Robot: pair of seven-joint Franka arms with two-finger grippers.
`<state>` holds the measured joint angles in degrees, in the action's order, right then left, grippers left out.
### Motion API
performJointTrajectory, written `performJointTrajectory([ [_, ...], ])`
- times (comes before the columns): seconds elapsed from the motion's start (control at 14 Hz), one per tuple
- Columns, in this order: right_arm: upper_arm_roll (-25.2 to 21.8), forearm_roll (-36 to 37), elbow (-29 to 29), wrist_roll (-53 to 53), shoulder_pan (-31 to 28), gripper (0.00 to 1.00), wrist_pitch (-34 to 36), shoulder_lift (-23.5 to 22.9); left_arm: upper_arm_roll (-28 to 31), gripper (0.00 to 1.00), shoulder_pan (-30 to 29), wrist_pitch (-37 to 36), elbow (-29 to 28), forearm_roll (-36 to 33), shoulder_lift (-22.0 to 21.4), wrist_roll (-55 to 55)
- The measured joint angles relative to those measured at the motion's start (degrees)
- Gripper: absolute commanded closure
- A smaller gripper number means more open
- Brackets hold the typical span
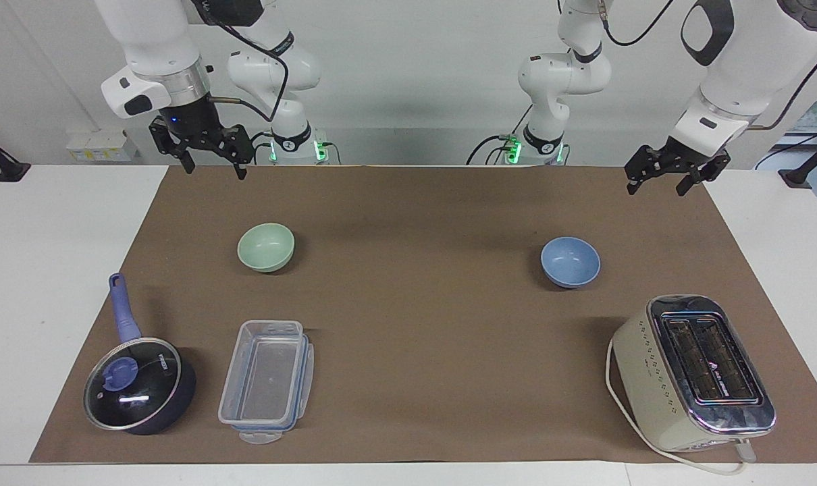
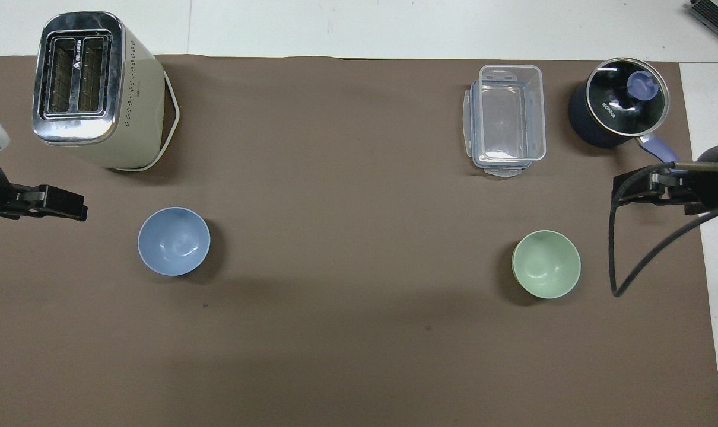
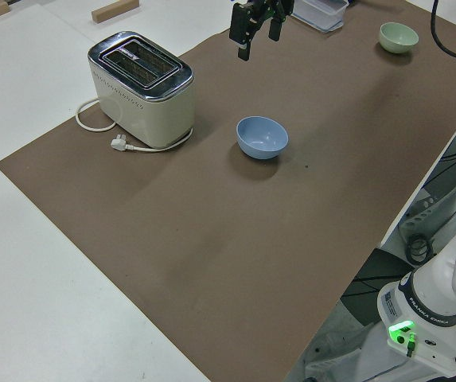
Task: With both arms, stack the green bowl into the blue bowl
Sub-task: 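Move the left gripper toward the rim of the blue bowl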
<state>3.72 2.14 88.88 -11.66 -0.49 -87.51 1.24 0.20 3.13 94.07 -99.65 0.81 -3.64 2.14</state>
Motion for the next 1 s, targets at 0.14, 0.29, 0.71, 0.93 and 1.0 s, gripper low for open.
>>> performJointTrajectory([
  [0.14,-0.2,0.0,0.1,0.0,-0.5,0.0,0.0,0.0,0.0,0.0,0.0,1.6,-2.1,0.0,-0.5,0.0],
  [0.29,-0.2,0.0,0.2,0.0,-0.6,0.0,0.0,0.0,0.0,0.0,0.0,3.8,-4.1,0.0,-0.5,0.0],
  [0.71,-0.2,0.0,0.5,1.6,-0.6,0.0,0.1,0.2,0.0,0.0,0.0,8.3,-8.4,0.1,-0.5,-0.2],
  [0.93,-0.2,0.0,0.6,1.8,-0.6,0.0,0.1,0.3,0.0,0.0,0.0,11.8,-11.3,0.1,-0.4,-0.3],
  [1.0,-0.2,0.0,0.6,1.8,-0.6,0.0,0.1,0.3,0.0,0.0,0.0,13.4,-12.6,0.2,-0.2,-0.4],
])
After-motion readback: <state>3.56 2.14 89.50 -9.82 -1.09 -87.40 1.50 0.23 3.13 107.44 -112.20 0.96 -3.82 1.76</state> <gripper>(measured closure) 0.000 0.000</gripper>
